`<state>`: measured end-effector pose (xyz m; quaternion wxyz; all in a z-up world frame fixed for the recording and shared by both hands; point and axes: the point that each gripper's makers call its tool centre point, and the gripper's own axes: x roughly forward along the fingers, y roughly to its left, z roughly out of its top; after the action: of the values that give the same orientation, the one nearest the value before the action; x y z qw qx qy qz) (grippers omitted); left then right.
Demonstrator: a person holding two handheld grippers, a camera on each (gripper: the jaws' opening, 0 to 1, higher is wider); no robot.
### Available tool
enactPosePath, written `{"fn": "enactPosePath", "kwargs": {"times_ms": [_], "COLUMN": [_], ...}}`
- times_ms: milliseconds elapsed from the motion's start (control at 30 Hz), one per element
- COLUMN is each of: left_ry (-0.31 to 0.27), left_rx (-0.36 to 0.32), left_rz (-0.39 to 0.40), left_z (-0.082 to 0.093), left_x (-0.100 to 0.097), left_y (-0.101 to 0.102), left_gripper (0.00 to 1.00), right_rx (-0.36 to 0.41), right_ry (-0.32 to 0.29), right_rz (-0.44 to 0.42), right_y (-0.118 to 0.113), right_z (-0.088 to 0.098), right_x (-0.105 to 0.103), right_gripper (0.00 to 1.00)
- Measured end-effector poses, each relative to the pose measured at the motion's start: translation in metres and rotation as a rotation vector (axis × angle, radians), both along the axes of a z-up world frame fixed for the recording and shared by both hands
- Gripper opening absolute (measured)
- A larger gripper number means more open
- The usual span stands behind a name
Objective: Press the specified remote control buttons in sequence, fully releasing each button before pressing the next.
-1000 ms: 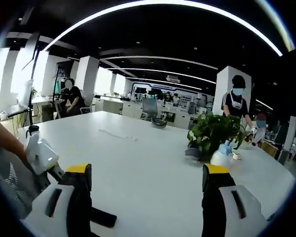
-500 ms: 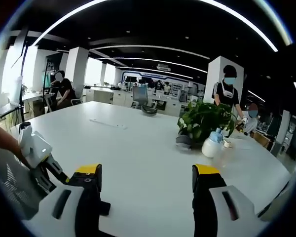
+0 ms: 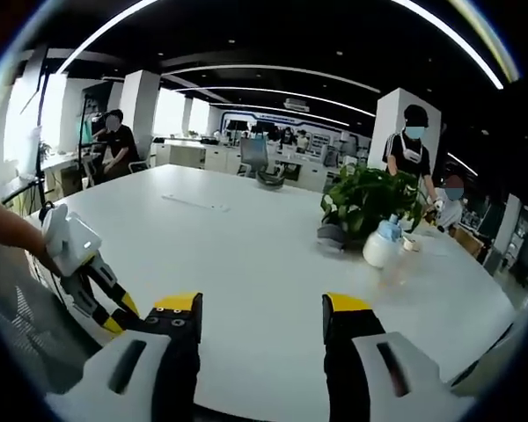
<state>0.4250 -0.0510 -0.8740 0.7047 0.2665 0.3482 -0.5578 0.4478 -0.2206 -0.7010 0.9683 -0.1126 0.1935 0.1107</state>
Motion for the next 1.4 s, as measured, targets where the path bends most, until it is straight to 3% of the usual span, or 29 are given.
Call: {"fn": "enactPosePath", "kwargs": {"times_ms": [333,1033,1300,1400], "left_ry": [-0.003,-0.007,-0.007,-0.006], "left_rx": [-0.001,0.0,-0.008,-0.009], "left_rz": [0.008,0.03,0.038,0.037], "left_z": [0.0,-0.001,-0.001,0.0], "left_x": [0.013,0.041,0.042,0.043], "left_y": [0.005,0.019,0.02,0.02], "left_gripper": [0.24,0.25,0.25,0.25], "right_rx": [-0.014,0.009,0.019,0.031], "right_ry": [0.044,0.048,0.064,0.055], "right_rz": [-0.031,-0.043,-0.045,-0.047], "right_y": [-0.008,-0.009,-0.009,-0.008], "right_z": [-0.007,-0.007,-0.009,-0.007], "right_x": [-0.003,-0.005,-0.005,-0.005], "right_gripper": [0.48,0.38,0.34,0.37]}}
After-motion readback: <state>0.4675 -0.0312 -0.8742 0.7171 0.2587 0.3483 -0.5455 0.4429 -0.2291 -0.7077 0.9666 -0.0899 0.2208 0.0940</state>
